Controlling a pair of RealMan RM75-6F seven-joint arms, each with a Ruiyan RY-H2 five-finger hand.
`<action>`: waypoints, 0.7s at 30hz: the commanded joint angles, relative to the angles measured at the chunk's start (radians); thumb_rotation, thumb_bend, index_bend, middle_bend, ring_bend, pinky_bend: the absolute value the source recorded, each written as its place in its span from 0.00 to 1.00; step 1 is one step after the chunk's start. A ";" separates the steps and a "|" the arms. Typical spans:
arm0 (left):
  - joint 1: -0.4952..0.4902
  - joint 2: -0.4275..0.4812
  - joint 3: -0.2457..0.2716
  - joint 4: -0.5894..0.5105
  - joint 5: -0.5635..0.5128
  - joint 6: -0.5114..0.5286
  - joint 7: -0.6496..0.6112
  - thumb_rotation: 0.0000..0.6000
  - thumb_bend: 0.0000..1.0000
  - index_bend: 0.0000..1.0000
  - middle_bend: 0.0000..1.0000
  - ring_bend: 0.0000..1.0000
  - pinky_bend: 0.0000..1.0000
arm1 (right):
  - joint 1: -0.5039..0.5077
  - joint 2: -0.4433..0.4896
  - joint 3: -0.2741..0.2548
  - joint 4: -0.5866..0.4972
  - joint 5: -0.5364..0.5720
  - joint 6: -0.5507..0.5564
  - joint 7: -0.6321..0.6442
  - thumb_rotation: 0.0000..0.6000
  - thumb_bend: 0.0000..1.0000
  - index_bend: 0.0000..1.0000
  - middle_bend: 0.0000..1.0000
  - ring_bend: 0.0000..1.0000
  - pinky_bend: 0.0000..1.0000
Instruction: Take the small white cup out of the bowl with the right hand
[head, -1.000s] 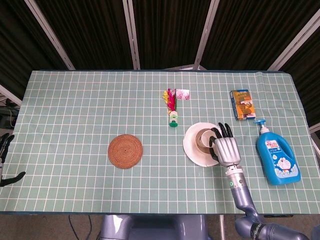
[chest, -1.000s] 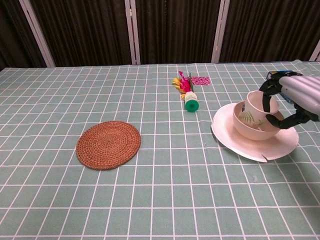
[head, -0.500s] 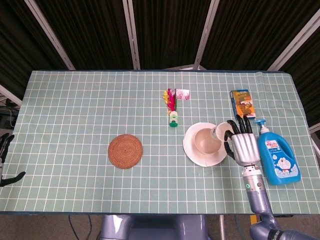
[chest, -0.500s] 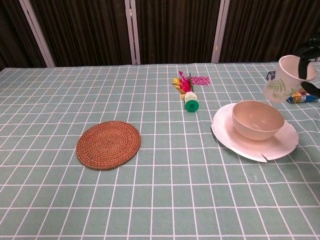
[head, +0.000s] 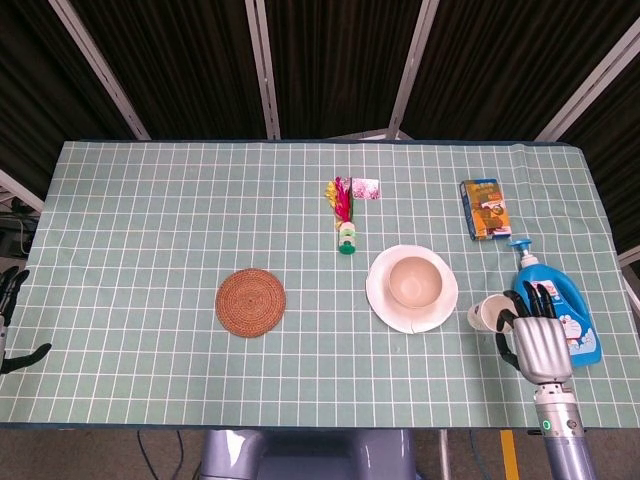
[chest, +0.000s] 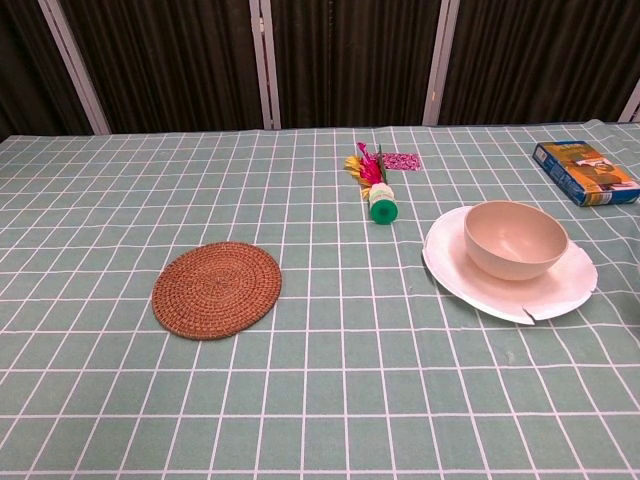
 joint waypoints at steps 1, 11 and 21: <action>0.000 0.000 0.000 0.000 0.000 -0.001 0.002 1.00 0.00 0.00 0.00 0.00 0.00 | -0.002 -0.019 -0.006 0.027 0.001 -0.016 0.009 1.00 0.45 0.63 0.19 0.00 0.00; -0.001 0.001 -0.001 0.003 -0.003 -0.004 -0.003 1.00 0.00 0.00 0.00 0.00 0.00 | 0.018 -0.083 0.006 0.106 0.055 -0.091 -0.038 1.00 0.43 0.63 0.19 0.00 0.00; -0.001 0.002 -0.002 0.003 -0.003 -0.003 -0.008 1.00 0.00 0.00 0.00 0.00 0.00 | 0.017 -0.073 0.000 0.090 0.065 -0.113 -0.054 1.00 0.23 0.43 0.03 0.00 0.00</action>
